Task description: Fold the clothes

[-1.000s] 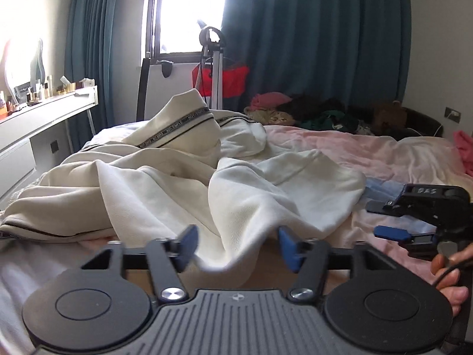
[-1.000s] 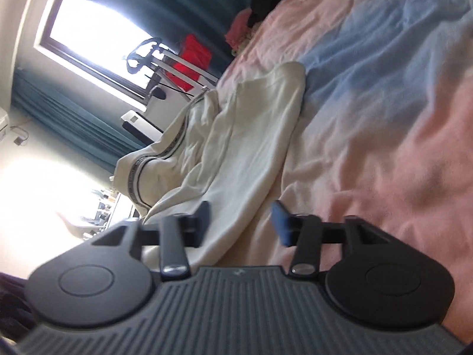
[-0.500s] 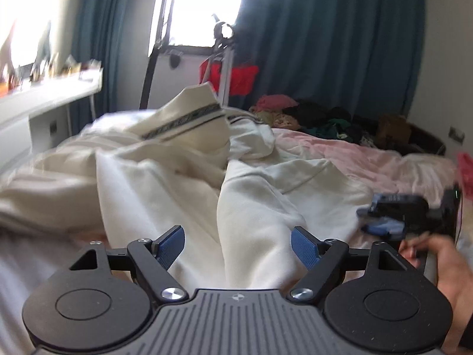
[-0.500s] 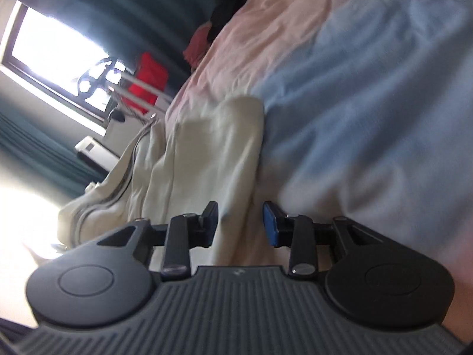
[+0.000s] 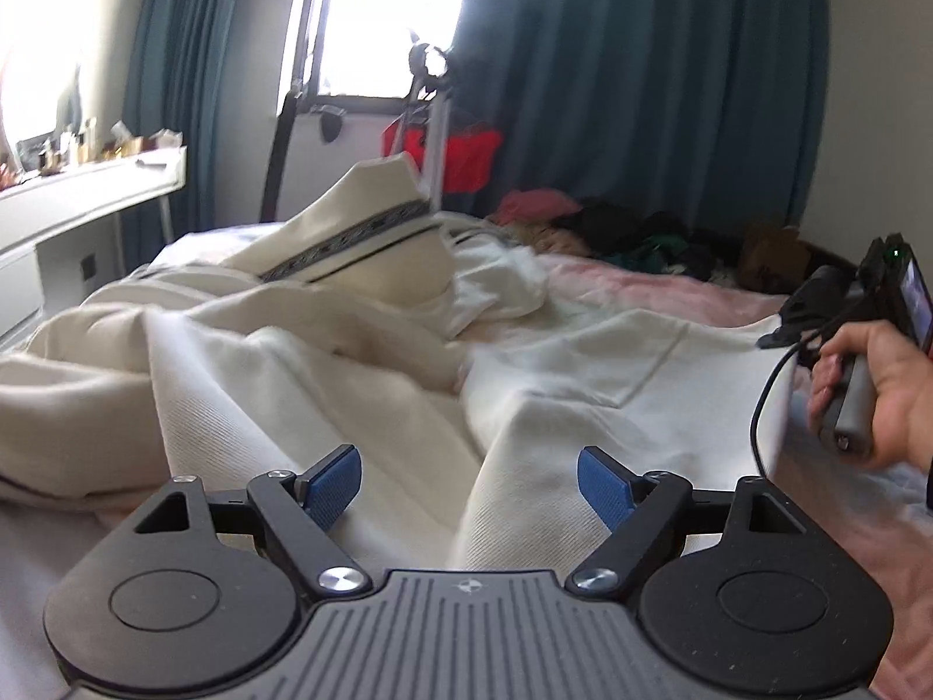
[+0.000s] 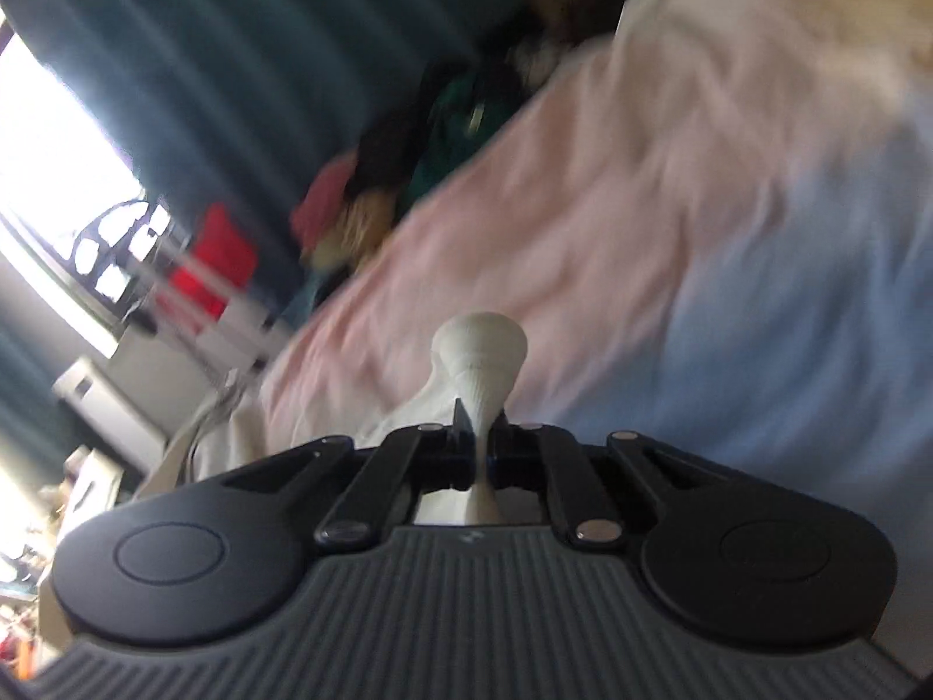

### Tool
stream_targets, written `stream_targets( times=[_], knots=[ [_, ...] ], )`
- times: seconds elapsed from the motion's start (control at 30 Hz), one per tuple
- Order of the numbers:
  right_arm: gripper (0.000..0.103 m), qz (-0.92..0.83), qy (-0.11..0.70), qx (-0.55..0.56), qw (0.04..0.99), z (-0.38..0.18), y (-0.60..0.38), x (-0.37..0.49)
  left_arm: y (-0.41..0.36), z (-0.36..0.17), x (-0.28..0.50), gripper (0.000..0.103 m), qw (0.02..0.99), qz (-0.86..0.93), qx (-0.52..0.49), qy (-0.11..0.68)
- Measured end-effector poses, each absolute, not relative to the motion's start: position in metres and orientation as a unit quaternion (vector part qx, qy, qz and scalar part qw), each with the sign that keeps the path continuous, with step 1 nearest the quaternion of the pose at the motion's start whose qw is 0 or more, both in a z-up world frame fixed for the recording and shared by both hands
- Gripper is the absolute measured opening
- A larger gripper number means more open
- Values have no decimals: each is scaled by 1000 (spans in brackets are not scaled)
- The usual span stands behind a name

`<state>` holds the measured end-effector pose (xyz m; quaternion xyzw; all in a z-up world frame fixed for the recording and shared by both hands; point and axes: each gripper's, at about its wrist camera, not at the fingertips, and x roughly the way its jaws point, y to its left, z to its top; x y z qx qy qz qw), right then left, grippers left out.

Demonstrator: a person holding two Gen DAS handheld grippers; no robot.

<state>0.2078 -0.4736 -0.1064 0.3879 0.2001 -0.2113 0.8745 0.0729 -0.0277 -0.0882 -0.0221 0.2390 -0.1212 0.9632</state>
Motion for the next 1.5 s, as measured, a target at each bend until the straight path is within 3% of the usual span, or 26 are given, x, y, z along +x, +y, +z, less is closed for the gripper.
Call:
stream_targets(
  times=[0.23, 0.53, 0.8, 0.97, 1.17, 1.33, 1.43, 1.5],
  knots=[
    [6, -277, 157, 385, 866, -67, -550, 126, -38, -85, 54, 83, 957, -172, -42, 228],
    [6, -304, 166, 464, 815, -115, -597, 21, -29, -94, 47, 84, 940, -168, -109, 277],
    [6, -295, 219, 517, 773, -159, -609, 6, 77, -125, 76, 84, 865, 21, -333, 376],
    [6, -293, 214, 527, 768, -165, -606, 3, 155, -145, 78, 79, 781, 97, -525, 322],
    [6, -298, 208, 536, 762, -168, -607, 4, 194, -146, 86, 78, 759, 161, -578, 252],
    [6, -304, 208, 521, 770, -167, -606, 10, 208, -149, 105, 75, 749, 158, -591, 255],
    [6, -310, 209, 510, 774, -166, -605, 14, 217, -145, 105, 53, 751, 163, -583, 265],
    [6, -312, 206, 510, 775, -165, -604, 14, 227, -142, 99, 32, 752, 167, -576, 273]
  ],
)
